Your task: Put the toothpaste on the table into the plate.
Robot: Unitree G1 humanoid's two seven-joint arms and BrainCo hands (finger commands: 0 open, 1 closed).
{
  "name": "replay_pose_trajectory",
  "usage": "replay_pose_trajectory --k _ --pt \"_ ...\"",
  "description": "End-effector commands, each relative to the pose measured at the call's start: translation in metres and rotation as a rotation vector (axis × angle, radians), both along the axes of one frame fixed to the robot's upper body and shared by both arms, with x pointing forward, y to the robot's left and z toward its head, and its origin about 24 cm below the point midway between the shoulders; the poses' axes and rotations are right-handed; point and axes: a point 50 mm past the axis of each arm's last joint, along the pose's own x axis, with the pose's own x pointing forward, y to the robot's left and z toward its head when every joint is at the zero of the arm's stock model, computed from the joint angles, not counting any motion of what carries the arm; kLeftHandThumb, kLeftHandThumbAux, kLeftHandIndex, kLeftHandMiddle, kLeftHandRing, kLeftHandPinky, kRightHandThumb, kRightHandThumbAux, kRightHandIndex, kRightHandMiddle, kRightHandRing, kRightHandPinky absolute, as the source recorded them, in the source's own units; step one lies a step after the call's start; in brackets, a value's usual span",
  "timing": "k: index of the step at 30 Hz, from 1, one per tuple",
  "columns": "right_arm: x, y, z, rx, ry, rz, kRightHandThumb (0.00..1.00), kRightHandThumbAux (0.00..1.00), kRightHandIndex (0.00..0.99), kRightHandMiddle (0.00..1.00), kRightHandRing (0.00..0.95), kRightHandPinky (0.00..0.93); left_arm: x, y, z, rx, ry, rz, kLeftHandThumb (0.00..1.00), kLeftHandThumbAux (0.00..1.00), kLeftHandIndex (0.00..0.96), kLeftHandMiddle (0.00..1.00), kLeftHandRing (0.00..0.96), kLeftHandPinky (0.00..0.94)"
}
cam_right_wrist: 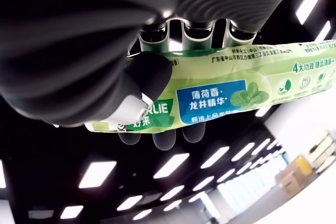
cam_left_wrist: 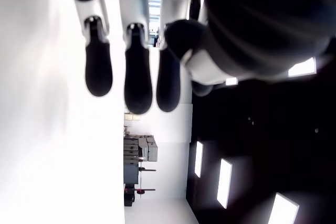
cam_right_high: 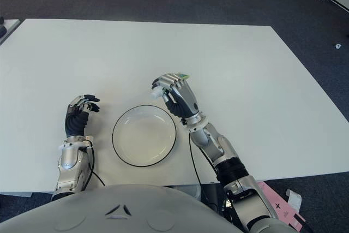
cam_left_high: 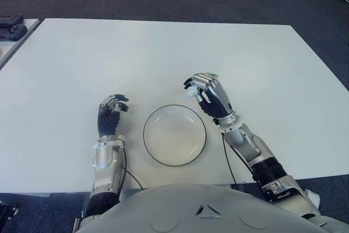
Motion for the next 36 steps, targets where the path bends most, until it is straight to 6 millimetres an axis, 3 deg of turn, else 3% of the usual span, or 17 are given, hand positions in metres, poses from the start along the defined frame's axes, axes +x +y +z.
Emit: replay_pose_trajectory --k 1,7,12,24,26,27,30,36 --pt "-0.003 0.004 0.002 -0.039 0.006 0.086 1.000 0.667 0.421 0.417 0.481 0.505 -0.022 -0.004 -0.030 -0.048 0.175 0.010 0.837 0.677 0.425 0.476 0.579 0.549" --pt "-0.010 0.007 -0.002 -0.139 0.056 0.190 1.000 0.666 0.417 0.421 0.486 0.522 -0.022 -0.004 -0.030 -0.046 0.176 0.009 0.837 0.677 0.426 0.475 0.581 0.554" --pt "-0.013 0.007 -0.005 -0.201 0.148 0.255 0.956 0.657 0.401 0.485 0.548 0.698 -0.022 -0.004 -0.030 -0.046 0.179 0.009 0.836 0.677 0.424 0.476 0.583 0.556" --pt "-0.017 0.011 -0.010 -0.249 0.347 0.316 0.953 0.652 0.394 0.539 0.585 0.798 -0.022 -0.005 -0.031 -0.050 0.175 0.004 0.836 0.677 0.425 0.474 0.580 0.545" --pt "-0.018 0.013 -0.015 -0.264 0.379 0.324 0.953 0.652 0.415 0.511 0.564 0.813 -0.022 -0.005 -0.031 -0.050 0.172 0.006 0.836 0.678 0.424 0.475 0.579 0.548" --pt "-0.019 0.014 -0.017 -0.269 0.389 0.327 0.915 0.658 0.425 0.503 0.644 0.831 -0.022 -0.005 -0.031 -0.049 0.171 0.006 0.836 0.678 0.424 0.475 0.580 0.554" --pt "-0.020 0.017 -0.022 -0.282 0.412 0.347 0.871 0.665 0.438 0.495 0.755 0.860 -0.022 -0.005 -0.030 -0.045 0.166 0.006 0.836 0.678 0.423 0.476 0.583 0.565" --pt "-0.020 0.017 -0.030 -0.296 0.470 0.391 0.851 0.669 0.444 0.490 0.830 0.882 -0.023 -0.005 -0.030 -0.034 0.168 0.009 0.837 0.678 0.426 0.475 0.585 0.571"
